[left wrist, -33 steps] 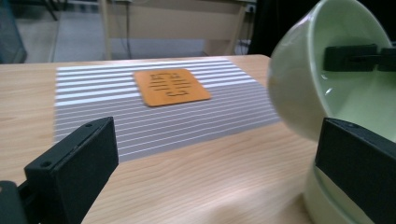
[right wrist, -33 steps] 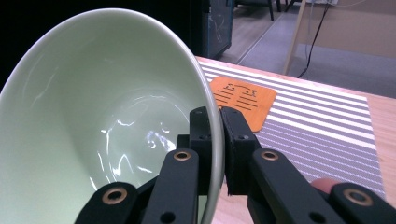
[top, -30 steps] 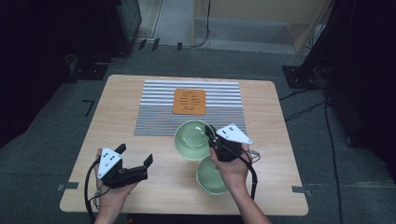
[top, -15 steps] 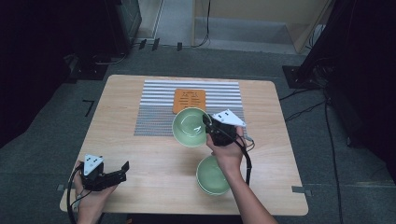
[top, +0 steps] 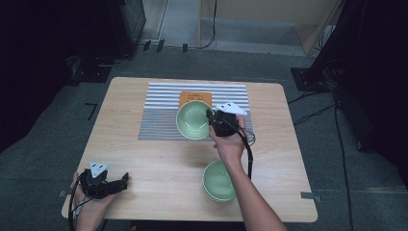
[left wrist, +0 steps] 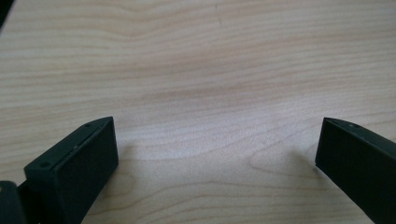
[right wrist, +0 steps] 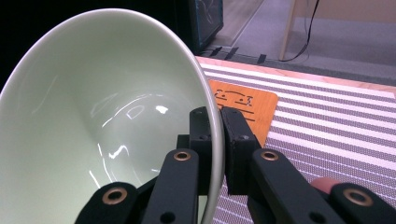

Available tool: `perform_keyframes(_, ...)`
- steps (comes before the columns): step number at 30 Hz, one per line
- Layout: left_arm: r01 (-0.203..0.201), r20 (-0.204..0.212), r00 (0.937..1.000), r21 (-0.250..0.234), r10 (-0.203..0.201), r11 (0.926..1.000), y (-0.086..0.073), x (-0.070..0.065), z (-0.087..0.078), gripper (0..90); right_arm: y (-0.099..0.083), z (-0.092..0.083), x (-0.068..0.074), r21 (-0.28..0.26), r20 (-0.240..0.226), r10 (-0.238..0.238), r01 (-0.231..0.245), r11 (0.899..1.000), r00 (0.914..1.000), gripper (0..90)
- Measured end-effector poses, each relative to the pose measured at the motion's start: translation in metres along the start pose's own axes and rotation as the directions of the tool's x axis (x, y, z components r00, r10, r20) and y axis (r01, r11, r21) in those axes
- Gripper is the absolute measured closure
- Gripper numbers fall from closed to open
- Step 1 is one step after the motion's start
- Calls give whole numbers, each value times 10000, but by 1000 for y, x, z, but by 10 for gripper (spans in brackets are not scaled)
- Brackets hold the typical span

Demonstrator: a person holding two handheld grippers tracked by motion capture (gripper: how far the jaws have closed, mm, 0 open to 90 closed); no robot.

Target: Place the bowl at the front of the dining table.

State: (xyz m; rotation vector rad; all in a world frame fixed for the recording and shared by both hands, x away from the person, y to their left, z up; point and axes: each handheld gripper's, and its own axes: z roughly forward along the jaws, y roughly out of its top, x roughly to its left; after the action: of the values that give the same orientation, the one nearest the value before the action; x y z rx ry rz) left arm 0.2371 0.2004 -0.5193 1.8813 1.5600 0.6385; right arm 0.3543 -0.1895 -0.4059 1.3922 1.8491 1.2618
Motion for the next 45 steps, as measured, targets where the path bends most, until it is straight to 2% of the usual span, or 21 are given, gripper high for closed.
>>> perform_keyframes(2, -116, -125, 9999, 78, 117, 9999, 0, -1, 1, 0, 2, 5, -1, 59, 40, 73, -73, 10000, 10000, 848)
perform_keyframes(12, -61, -187, 9998, 88, 62, 9999, 1, -1, 2, 0, 13, 27, -7, 401, 159, 605, -611, 9973, 9980, 848)
perform_keyframes(13, -62, -189, 9998, 89, 63, 9999, 1, -1, 2, 0, 16, 33, -8, 476, 248, 719, -730, 9962, 9971, 848)
perform_keyframes(20, -48, -203, 9998, 91, 50, 9999, 2, -1, 2, 0, 19, 52, -11, 754, 500, 817, -854, 9935, 9954, 848)
perform_keyframes(22, -47, -202, 9998, 91, 49, 9999, 2, -1, 2, 0, 20, 64, -16, 981, 704, 961, -1028, 9899, 9929, 848)
perform_keyframes(30, -35, -210, 9998, 90, 37, 10000, 2, -1, 2, 0, 24, 86, -30, 1259, 1082, 1314, -1447, 9814, 9854, 848)
perform_keyframes(34, -44, -212, 9998, 97, 46, 9999, 2, -1, 2, 0, 26, 103, -36, 1695, 1413, 1322, -1555, 9732, 9811, 848)
perform_keyframes(36, -52, -214, 9998, 105, 55, 9999, 2, -1, 2, 0, 27, 107, -37, 1784, 1443, 1330, -1580, 9712, 9806, 848)
perform_keyframes(37, -29, -209, 9998, 84, 31, 10000, 2, -1, 2, 0, 27, 115, -37, 1949, 1456, 1490, -1760, 9649, 9781, 848)
perform_keyframes(38, -29, -209, 9998, 84, 31, 10000, 2, -1, 2, 0, 27, 115, -37, 1949, 1456, 1490, -1760, 9649, 9781, 848)
perform_keyframes(39, -34, -210, 9998, 89, 36, 10000, 2, -1, 2, 0, 27, 124, -38, 2139, 1536, 1659, -1967, 9569, 9741, 848)
perform_keyframes(41, -36, -211, 9998, 91, 38, 10000, 2, -1, 2, 0, 27, 130, -39, 2306, 1633, 1783, -2132, 9494, 9703, 848)
perform_keyframes(42, -36, -211, 9998, 91, 38, 10000, 2, -1, 2, 0, 27, 130, -39, 2306, 1633, 1783, -2132, 9494, 9703, 848)
perform_keyframes(43, -35, -212, 9998, 90, 37, 10000, 2, -1, 2, 0, 25, 137, -41, 2504, 1746, 1877, -2279, 9409, 9666, 848)
perform_keyframes(45, -26, -214, 9998, 79, 28, 10000, 2, -1, 2, 0, 24, 142, -44, 2654, 1841, 1960, -2407, 9336, 9632, 848)
